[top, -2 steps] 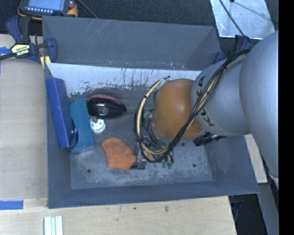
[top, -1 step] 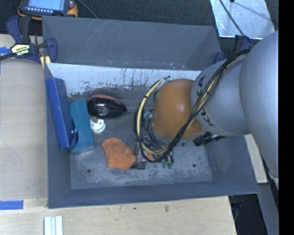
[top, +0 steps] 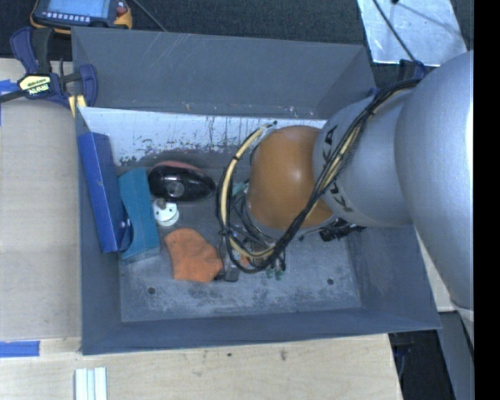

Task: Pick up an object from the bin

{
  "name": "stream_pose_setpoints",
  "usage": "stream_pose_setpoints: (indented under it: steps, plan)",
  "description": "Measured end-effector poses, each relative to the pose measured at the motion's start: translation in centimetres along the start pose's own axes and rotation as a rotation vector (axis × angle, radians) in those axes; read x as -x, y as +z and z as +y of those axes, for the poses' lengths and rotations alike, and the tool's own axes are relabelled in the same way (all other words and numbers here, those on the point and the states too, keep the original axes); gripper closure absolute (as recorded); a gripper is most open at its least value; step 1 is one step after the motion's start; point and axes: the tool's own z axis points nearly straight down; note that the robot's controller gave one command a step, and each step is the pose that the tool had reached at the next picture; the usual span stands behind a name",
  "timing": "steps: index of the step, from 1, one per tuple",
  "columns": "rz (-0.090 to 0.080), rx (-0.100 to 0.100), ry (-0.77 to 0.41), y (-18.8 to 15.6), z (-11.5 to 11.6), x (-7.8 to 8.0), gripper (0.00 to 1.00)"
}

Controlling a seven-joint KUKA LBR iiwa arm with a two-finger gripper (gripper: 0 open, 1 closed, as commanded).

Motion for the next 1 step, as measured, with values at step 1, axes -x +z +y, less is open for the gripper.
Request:
stream_pose_setpoints:
  steps: [1]
  plan:
    - [0.0, 0.001, -0.011, -1.22, -0.03, 1.08, 1.0]
